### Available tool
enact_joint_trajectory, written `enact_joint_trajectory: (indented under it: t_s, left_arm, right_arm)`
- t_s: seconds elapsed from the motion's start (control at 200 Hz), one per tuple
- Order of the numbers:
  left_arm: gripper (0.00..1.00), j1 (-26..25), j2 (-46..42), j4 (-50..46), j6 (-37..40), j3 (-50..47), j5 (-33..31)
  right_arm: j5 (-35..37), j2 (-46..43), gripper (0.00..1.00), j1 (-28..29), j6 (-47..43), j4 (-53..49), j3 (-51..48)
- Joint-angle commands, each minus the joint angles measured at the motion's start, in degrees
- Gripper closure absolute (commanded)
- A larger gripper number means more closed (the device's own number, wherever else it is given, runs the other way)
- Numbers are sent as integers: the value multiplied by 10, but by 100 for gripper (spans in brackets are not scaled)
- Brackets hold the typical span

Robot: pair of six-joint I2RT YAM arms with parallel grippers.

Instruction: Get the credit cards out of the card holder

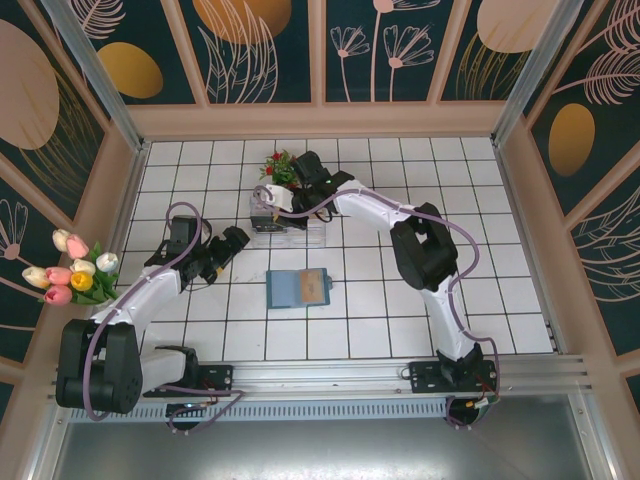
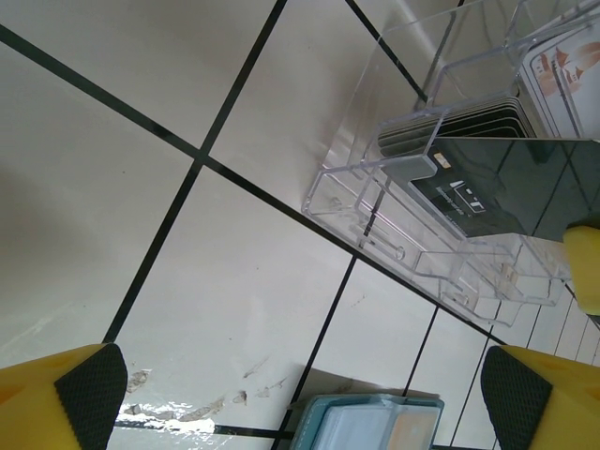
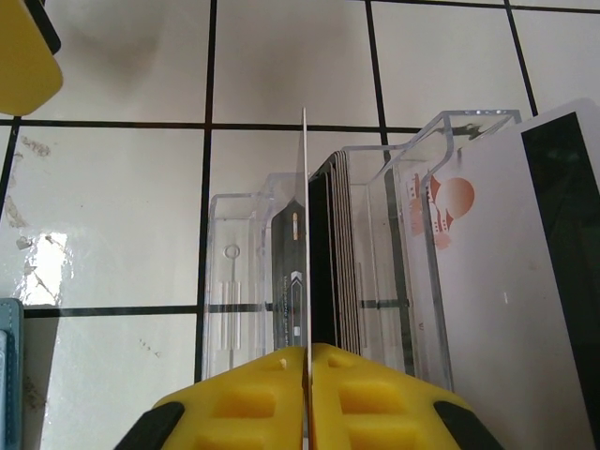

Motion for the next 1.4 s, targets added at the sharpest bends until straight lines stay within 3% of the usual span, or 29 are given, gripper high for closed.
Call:
enact_joint_trajectory:
  t_s: [0.0,0.555,0.841,1.081,1.161,1.296,1.396]
  left_arm:
    - [1,5,-7,13,12,-5,6]
    - [1,5,-14,12,13,-6,11]
    - [1,5,-30,1,25,-1,9]
    - [2,5,-49,-30,55,12,23]
    - [1,4,-50,-45,73,23,36]
    - [1,3,-56,-64,92,36,40]
    - [2,0,-55,-62,90,37,45]
  right_arm:
    - [18,-1,86,2,-5,5,11]
    - [12,-29,77,6,12,14,18]
    - [-18,-78,75,1,72,40,26]
    - [-13,-148,75,-13,224,71,-19]
    - [19,-186,74,-9,312,99,-63]
    - [144,-249,73,16,507,149,-144]
    - [156,-276,72,31,600,112,-178]
